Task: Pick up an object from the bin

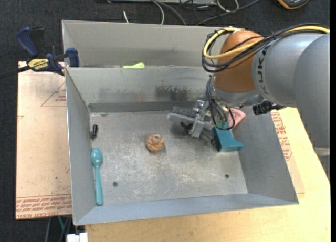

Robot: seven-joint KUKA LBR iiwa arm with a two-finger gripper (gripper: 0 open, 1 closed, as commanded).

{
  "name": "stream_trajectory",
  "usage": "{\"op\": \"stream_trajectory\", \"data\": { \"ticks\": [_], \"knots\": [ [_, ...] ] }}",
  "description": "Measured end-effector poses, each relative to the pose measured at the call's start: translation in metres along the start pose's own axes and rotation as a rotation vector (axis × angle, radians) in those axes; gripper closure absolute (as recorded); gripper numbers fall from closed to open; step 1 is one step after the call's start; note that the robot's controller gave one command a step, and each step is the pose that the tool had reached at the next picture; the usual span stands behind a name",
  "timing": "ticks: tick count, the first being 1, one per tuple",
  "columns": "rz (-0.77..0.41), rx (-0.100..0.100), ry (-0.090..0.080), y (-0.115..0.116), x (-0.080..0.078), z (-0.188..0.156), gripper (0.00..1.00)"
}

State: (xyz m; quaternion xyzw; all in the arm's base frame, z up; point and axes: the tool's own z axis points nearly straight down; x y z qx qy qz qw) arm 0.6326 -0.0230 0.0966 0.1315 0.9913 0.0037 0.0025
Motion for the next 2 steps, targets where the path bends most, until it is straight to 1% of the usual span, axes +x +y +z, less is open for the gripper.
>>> {"op": "stream_trajectory", "data": {
  "ticks": [1,2],
  "knots": [
    [-0.002,-0.003,-0.009,0.001,-0.002,-0.035,1.00],
    [-0.003,-0.004,-0.012,0.002,-0.003,-0.046,1.00]
  ]
}}
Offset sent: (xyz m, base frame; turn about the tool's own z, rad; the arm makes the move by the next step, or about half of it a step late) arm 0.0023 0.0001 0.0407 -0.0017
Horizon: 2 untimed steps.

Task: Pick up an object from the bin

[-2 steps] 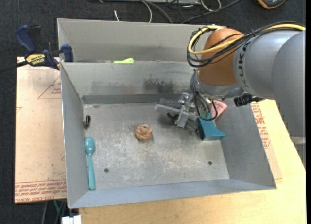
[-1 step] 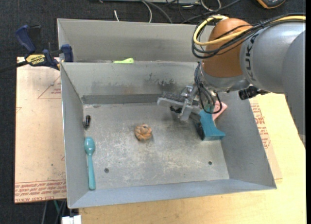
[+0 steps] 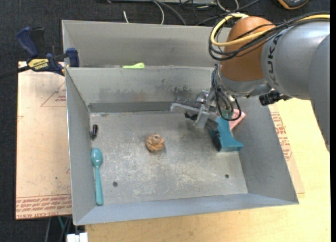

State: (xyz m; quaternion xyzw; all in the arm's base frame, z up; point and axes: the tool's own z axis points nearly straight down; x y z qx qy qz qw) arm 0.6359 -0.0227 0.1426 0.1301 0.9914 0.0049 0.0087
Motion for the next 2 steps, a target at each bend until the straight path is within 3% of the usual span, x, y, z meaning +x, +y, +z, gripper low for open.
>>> {"op": "stream_trajectory", "data": {
  "ticks": [1,2],
  "knots": [
    [-0.001,0.000,0.001,0.000,0.000,-0.005,1.00],
    [-0.001,0.001,0.010,0.000,0.002,-0.032,1.00]
  ]
}}
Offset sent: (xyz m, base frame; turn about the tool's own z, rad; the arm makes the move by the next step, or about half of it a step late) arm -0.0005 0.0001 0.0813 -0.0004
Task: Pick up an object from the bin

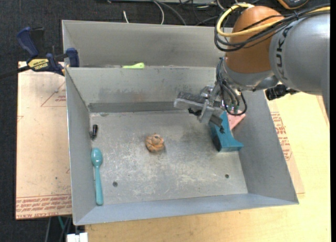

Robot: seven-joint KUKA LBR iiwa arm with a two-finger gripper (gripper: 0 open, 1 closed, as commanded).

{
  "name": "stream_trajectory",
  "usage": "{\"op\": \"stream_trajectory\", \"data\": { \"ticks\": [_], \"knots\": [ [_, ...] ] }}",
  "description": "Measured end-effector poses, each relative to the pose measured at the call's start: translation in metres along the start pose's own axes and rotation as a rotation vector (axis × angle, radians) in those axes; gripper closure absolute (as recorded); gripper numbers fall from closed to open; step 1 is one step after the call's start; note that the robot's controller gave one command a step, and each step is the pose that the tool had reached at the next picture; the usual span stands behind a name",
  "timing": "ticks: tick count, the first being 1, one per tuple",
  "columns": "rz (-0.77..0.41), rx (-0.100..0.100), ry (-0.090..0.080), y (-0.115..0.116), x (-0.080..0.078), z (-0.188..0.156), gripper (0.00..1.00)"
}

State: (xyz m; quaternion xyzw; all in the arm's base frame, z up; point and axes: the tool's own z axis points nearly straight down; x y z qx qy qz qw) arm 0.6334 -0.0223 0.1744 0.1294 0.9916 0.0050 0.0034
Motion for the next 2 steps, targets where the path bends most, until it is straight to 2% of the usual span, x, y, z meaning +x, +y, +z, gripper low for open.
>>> {"op": "stream_trajectory", "data": {
  "ticks": [1,2],
  "knots": [
    [-0.001,-0.003,-0.014,0.001,-0.003,-0.039,1.00],
    [-0.001,-0.003,-0.011,0.001,-0.003,-0.051,1.00]
  ]
}}
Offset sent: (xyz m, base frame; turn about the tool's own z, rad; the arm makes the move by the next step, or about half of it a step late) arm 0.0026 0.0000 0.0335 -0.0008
